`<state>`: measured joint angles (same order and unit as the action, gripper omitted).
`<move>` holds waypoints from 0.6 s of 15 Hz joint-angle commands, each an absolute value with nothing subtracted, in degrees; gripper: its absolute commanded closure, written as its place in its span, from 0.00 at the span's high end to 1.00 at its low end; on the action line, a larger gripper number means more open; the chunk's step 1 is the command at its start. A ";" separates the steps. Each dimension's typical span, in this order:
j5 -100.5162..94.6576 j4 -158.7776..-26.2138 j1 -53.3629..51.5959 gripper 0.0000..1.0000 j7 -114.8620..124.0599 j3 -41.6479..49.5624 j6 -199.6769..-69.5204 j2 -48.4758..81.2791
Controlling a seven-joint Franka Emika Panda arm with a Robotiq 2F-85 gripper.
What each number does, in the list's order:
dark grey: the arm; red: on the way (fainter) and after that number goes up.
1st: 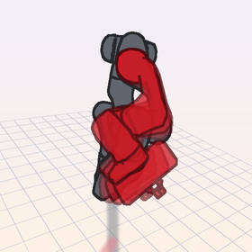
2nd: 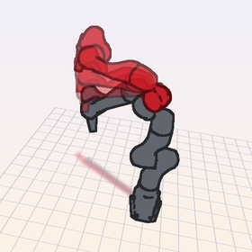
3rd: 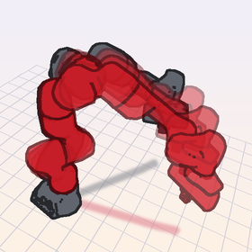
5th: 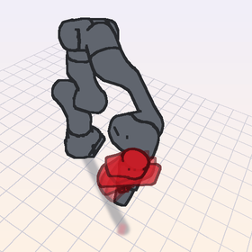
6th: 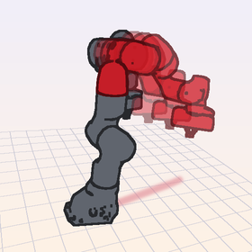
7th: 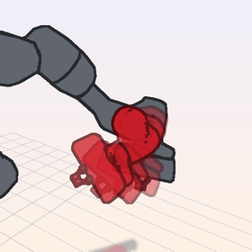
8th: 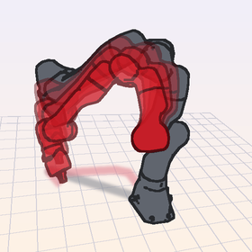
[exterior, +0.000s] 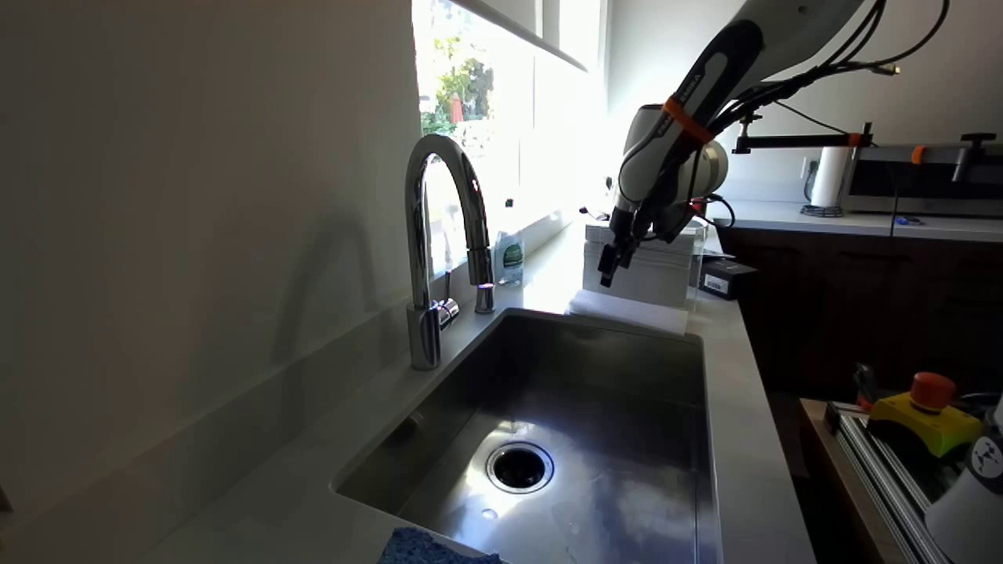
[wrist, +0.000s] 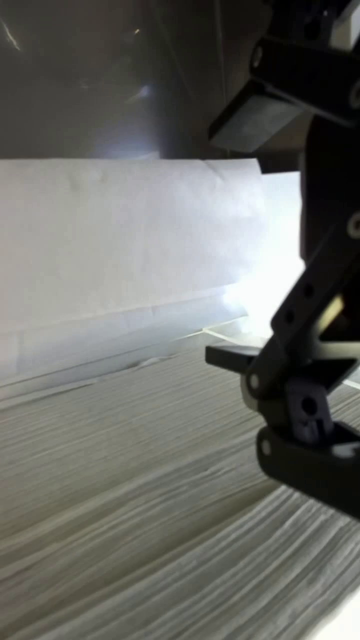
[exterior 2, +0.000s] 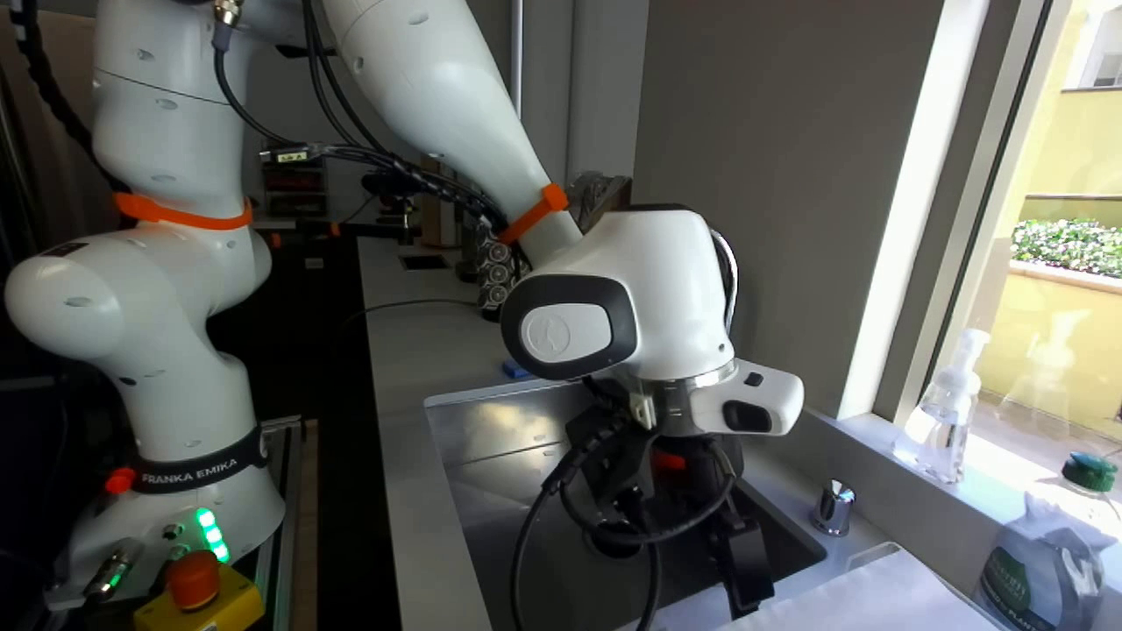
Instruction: Pick a paper towel and put it on the side of the sink
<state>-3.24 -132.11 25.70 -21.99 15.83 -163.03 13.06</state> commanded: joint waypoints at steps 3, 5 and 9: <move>4.56 -131.08 27.81 1.00 -26.49 12.74 -158.65 9.95; 5.04 -130.54 27.09 1.00 -26.17 13.38 -155.51 8.00; 3.48 -128.22 25.25 1.00 -23.96 15.60 -144.93 3.38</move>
